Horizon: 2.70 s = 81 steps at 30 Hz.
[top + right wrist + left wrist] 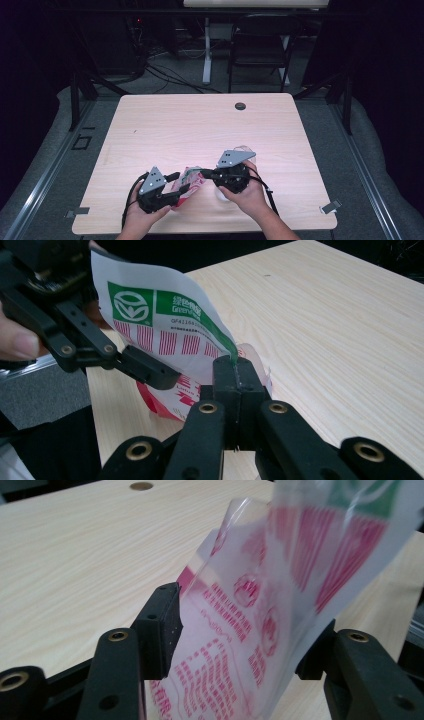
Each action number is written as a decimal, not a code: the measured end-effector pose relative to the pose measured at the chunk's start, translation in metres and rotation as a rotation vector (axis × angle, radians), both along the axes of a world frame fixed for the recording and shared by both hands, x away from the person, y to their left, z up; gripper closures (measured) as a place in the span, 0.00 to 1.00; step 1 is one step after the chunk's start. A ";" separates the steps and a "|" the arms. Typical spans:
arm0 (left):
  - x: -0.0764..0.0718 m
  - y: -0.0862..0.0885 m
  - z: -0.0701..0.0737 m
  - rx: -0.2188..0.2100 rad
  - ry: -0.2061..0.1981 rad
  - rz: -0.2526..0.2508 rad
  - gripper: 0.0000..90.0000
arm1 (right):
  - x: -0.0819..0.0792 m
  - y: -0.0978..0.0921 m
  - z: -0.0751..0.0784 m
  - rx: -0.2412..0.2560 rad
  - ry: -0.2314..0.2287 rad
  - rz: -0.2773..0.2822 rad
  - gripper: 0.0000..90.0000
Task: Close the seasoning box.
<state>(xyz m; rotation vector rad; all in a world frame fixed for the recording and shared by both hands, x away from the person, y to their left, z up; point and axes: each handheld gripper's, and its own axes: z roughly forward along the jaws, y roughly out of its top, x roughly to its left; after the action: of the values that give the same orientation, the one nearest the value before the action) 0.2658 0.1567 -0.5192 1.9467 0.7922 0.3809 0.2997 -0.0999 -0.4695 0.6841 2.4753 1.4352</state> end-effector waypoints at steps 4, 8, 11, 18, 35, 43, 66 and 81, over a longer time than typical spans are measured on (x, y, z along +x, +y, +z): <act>-0.004 0.001 -0.009 0.003 0.021 0.019 0.48 | -0.001 0.003 0.003 0.006 -0.005 0.001 1.00; -0.006 0.001 -0.017 -0.002 0.023 0.069 0.40 | 0.000 0.004 0.004 0.015 -0.004 0.002 1.00; -0.003 0.003 -0.026 -0.019 0.054 0.082 0.35 | 0.000 0.006 0.005 0.021 -0.004 0.006 1.00; -0.001 -0.003 -0.041 0.038 0.090 0.121 0.34 | 0.000 0.006 0.005 0.032 0.001 0.006 1.00; 0.008 -0.014 -0.067 0.123 0.146 0.150 0.26 | -0.002 0.003 0.002 0.043 0.001 0.005 1.00; 0.014 -0.017 -0.069 0.122 0.206 0.151 0.26 | -0.002 0.001 0.000 0.048 0.007 0.008 1.00; 0.017 -0.019 -0.068 0.135 0.180 0.180 0.49 | -0.003 0.000 -0.001 0.061 0.005 0.012 1.00; 0.017 -0.016 -0.060 0.144 0.176 0.163 0.61 | -0.004 -0.006 0.001 0.067 -0.002 0.013 1.00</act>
<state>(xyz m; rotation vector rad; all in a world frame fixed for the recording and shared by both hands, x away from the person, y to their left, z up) 0.2823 0.1409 -0.5789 2.0769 1.0678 0.3760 0.2956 -0.1056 -0.4688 0.6796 2.4442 1.5294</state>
